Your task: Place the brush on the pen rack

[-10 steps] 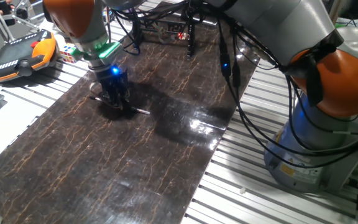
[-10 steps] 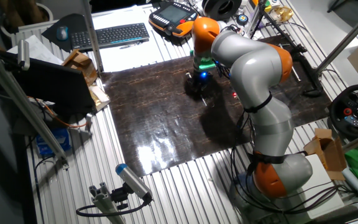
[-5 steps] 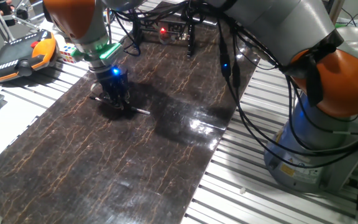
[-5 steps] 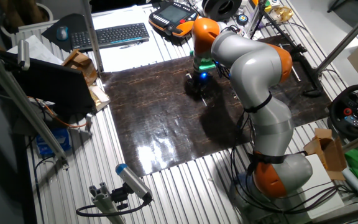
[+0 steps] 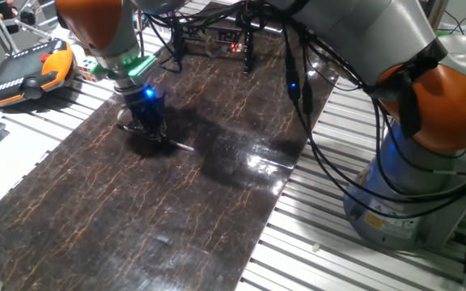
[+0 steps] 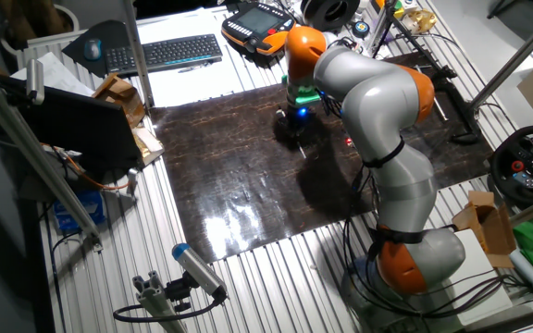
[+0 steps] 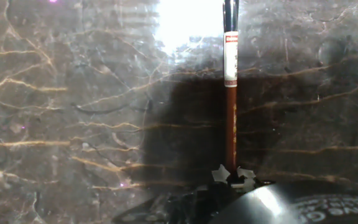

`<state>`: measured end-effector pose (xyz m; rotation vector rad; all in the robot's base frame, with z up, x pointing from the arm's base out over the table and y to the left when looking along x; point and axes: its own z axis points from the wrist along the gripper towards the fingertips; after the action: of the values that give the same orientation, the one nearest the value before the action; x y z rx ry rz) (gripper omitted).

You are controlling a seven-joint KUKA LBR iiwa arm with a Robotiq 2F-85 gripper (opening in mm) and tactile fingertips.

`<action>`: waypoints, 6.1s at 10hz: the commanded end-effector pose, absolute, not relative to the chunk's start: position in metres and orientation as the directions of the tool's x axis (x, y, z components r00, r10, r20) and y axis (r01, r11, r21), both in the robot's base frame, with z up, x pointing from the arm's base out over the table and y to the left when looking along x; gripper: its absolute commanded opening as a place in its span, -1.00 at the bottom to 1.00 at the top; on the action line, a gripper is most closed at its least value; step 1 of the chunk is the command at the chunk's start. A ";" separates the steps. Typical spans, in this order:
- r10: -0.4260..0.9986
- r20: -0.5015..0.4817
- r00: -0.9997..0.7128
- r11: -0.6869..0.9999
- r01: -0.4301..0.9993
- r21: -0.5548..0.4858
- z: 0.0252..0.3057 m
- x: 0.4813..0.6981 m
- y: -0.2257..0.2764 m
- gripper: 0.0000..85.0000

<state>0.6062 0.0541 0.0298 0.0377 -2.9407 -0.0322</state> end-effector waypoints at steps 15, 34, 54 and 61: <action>0.373 -0.026 -0.927 0.920 0.374 -0.120 0.124 0.595 0.026 -0.98; 0.773 -0.223 -0.595 0.591 0.802 -0.090 0.163 0.620 -0.021 -0.98; 0.832 -0.317 -0.454 0.482 0.876 0.010 0.222 0.585 -0.116 -0.98; 0.873 -0.371 -0.316 0.357 0.933 0.046 0.235 0.581 -0.109 -0.98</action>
<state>0.5813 -0.1096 0.2355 -1.9535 -2.8702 0.3069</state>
